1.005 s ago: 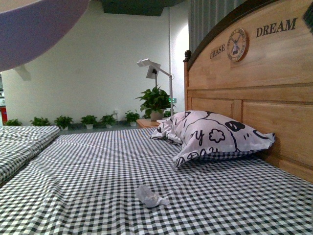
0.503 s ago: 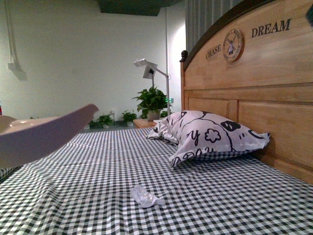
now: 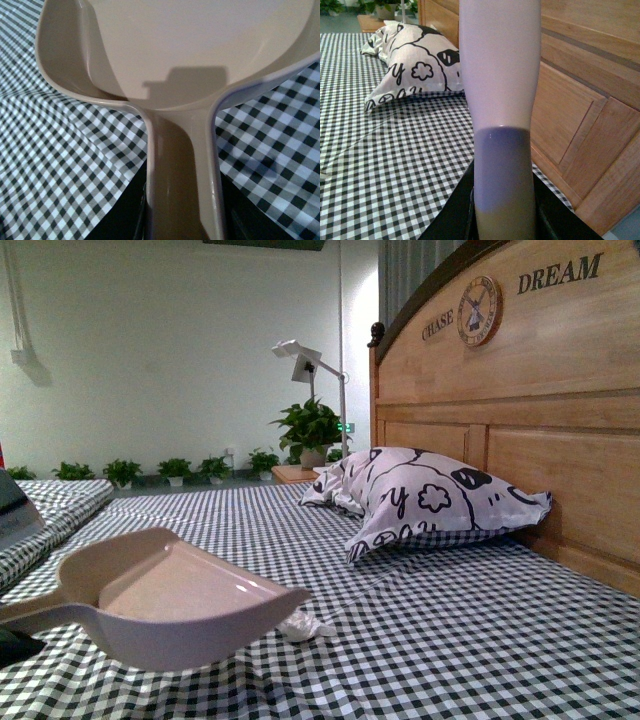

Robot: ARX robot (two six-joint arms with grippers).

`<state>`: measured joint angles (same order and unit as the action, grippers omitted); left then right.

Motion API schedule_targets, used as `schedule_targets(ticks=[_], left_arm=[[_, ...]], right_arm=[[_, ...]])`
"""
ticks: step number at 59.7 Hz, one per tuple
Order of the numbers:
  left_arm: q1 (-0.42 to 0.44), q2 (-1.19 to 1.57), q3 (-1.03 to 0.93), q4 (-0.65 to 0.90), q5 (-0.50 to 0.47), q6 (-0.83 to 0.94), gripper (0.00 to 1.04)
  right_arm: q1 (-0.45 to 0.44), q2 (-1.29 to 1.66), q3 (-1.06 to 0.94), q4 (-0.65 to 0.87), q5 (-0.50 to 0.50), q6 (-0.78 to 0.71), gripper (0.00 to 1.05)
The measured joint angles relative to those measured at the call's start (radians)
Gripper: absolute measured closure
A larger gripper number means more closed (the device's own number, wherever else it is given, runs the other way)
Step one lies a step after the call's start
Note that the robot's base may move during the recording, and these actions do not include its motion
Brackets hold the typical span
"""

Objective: Clean up trash

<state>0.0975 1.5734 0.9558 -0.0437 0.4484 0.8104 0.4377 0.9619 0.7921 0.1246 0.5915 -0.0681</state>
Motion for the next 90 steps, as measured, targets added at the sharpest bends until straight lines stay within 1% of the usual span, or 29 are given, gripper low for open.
schedule_targets(ticks=[18, 45, 65, 87, 89, 90], left_arm=[[-0.010, 0.093, 0.038, -0.018, 0.003, 0.057, 0.78], [-0.006, 0.221, 0.129, -0.035, 0.004, 0.070, 0.78], [-0.006, 0.269, 0.159, -0.082, -0.003, 0.101, 0.78], [-0.006, 0.274, 0.164, -0.082, -0.005, 0.109, 0.78], [-0.006, 0.274, 0.164, -0.082, -0.005, 0.109, 0.78], [-0.006, 0.274, 0.164, -0.082, -0.005, 0.109, 0.78]], right_arm=[[0.000, 0.000, 0.000, 0.000, 0.000, 0.000, 0.85], [0.000, 0.000, 0.000, 0.000, 0.000, 0.000, 0.85], [0.000, 0.000, 0.000, 0.000, 0.000, 0.000, 0.85], [0.000, 0.000, 0.000, 0.000, 0.000, 0.000, 0.85], [-0.005, 0.004, 0.008, -0.028, -0.013, 0.010, 0.85], [-0.011, 0.010, 0.024, -0.077, -0.032, 0.018, 0.85]])
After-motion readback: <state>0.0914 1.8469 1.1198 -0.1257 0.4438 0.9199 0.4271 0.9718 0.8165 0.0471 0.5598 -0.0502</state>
